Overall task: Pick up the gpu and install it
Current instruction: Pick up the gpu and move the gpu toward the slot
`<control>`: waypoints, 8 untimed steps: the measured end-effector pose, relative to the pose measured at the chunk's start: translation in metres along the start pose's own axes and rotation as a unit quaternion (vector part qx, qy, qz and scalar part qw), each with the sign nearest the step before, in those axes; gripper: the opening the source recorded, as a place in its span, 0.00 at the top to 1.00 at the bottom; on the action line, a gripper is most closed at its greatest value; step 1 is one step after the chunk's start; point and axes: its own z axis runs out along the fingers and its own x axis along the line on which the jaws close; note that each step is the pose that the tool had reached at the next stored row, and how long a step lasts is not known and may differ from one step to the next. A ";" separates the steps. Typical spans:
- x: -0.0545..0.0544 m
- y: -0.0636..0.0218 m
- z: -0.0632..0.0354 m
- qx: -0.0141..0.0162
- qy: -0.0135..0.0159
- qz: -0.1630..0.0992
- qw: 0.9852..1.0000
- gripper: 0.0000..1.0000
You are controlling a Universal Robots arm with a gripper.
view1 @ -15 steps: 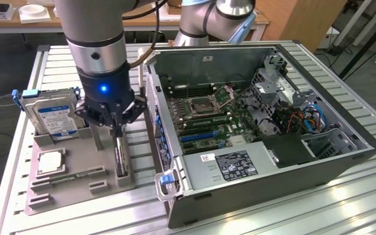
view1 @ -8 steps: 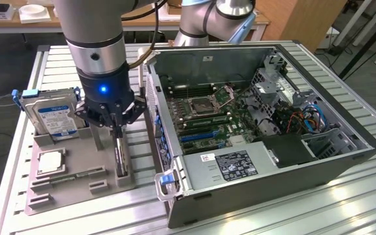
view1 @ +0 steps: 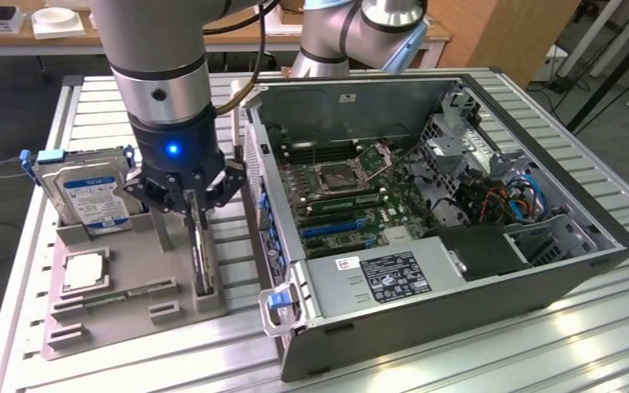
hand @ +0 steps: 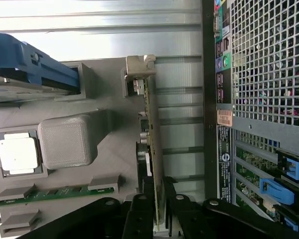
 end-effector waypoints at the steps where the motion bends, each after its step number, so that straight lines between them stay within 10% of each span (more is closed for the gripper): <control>1: 0.000 0.0000 0.0000 0.000 0.000 0.000 1.000 0.78; 8: 0.000 0.0000 0.0000 0.000 0.000 0.000 1.000 0.49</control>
